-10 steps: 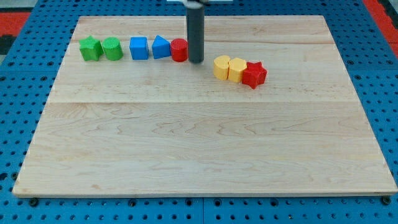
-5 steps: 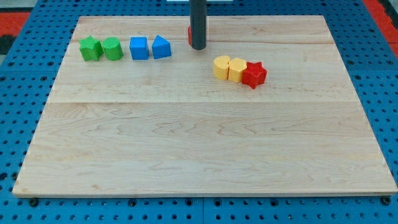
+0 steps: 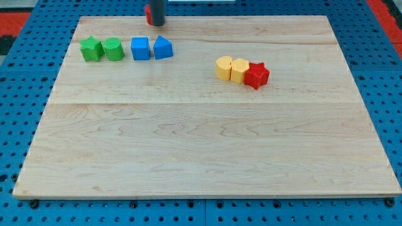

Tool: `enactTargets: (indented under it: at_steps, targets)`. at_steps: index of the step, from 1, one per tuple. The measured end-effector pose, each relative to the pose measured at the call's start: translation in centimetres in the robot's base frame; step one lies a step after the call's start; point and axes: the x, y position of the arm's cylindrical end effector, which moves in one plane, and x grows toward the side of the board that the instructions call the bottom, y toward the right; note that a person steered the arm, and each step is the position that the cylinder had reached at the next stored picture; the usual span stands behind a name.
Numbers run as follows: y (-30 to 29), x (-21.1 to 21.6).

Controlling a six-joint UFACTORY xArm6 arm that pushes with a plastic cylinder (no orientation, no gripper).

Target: Move the red circle vertically to the top side of the blue cube

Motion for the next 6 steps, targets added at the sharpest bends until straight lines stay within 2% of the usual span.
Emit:
enactTargets:
  at_steps: [1, 2, 5, 6]
  targets:
    - [6.7, -0.1]
    - [6.9, -1.8]
    - [0.6, -1.2]
    - [0.6, -1.2]
